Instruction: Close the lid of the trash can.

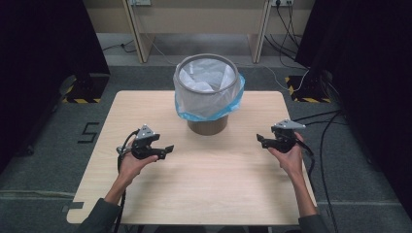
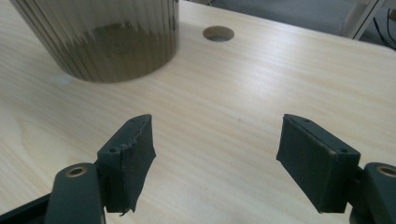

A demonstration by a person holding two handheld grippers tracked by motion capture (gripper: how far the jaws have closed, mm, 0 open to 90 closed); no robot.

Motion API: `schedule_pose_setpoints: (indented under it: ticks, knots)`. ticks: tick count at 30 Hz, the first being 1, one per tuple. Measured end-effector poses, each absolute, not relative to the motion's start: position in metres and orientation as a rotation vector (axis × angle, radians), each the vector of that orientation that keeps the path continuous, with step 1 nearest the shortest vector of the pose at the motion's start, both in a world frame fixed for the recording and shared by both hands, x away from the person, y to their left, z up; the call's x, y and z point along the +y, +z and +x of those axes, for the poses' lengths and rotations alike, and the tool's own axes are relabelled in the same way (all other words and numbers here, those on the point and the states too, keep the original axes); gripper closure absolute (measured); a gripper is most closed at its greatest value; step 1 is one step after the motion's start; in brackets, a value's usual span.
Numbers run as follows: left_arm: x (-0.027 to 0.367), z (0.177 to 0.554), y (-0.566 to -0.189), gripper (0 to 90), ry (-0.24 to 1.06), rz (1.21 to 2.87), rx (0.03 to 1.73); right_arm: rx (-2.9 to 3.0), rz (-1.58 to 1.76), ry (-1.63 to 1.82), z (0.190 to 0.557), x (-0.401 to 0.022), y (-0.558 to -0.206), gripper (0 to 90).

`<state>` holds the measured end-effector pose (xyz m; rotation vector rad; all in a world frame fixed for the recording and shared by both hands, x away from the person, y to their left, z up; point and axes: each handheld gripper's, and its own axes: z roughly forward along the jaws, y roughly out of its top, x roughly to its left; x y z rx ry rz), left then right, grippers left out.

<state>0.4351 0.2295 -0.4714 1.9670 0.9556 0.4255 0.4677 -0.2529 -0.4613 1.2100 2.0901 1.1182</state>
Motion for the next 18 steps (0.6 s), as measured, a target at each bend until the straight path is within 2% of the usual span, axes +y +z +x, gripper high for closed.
schedule_pose_setpoints:
  ticks: [9,18]
  knots:
    - [0.225,0.429,-0.492,19.8,0.412,2.026,0.959,2.128,1.227,1.075,0.451,-0.255,-0.483,26.8]
    - [0.218,0.417,-0.504,22.3,0.39,2.076,0.944,2.178,1.236,1.042,0.436,-0.247,-0.501,22.4]
